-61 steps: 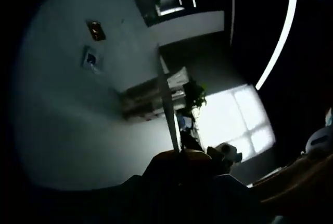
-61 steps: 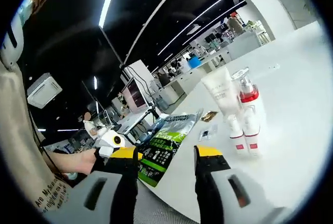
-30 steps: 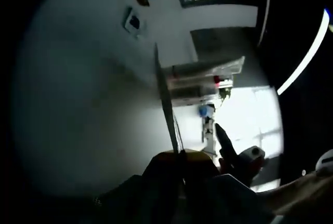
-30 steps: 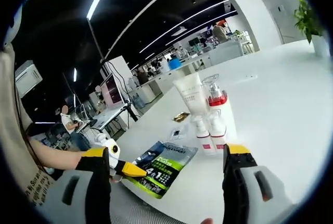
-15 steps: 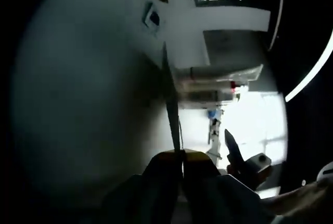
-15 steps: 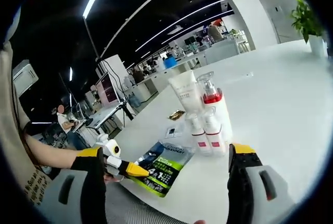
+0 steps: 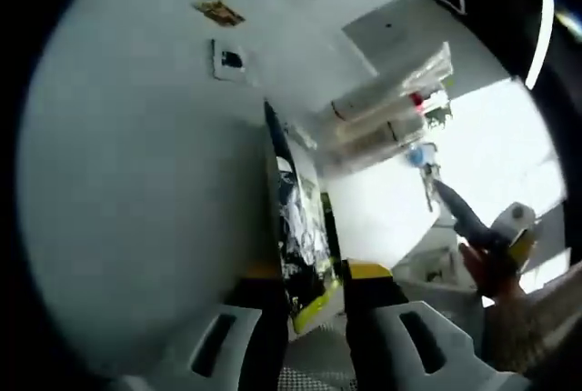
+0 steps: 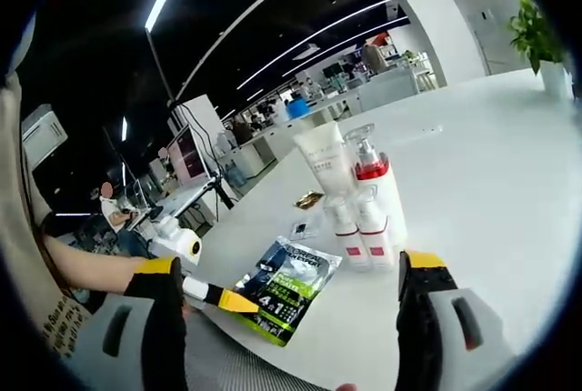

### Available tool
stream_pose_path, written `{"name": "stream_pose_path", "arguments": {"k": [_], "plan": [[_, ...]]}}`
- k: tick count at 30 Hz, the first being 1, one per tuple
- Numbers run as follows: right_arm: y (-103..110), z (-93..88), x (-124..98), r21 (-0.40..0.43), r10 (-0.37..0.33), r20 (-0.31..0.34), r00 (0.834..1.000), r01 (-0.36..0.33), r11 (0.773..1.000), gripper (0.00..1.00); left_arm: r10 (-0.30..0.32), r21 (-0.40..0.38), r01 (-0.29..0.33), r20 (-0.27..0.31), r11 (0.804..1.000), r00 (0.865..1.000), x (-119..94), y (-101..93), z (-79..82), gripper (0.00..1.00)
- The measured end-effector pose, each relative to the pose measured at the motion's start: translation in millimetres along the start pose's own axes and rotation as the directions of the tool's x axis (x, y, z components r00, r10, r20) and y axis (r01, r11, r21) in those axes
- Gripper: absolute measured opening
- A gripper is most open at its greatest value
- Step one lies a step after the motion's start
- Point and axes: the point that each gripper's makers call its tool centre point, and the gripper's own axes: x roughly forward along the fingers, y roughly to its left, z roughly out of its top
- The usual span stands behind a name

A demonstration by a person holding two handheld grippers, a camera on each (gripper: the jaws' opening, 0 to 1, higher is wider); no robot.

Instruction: Arrange the skincare products in the storage area until every visible bottle or jar stands upright without overlapping.

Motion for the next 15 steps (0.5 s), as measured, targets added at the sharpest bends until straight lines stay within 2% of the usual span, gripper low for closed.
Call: {"name": "stream_pose_path", "arguments": {"k": [2,5,11,15], "plan": [[0,0.5,0,0.002,0.0,0.002,1.0,0.0,1.0,0.98,0.038,0.042,-0.038,-0.007,0.998,0.999,-1,5.3,-1.7,0.17],[0,0.1,0,0.001,0.0,0.0,1.0,0.0,1.0,0.98,0.064,0.062,-0.063,-0.014,0.996,0.998,-3,10.3,-2.1,0.16],[0,-0.2,0,0.006,-0.001,-0.001,1.0,0.001,1.0,0.98,0.133,0.134,-0.129,-0.024,0.983,0.991,-8,24.0,-0.7,0.19],[0,-0.8,0,0.006,0.001,-0.004,1.0,-0.001,1.0,0.97,0.163,0.192,-0.155,-0.03,0.969,0.986,-8,25.8,1.2,0.21]]}}
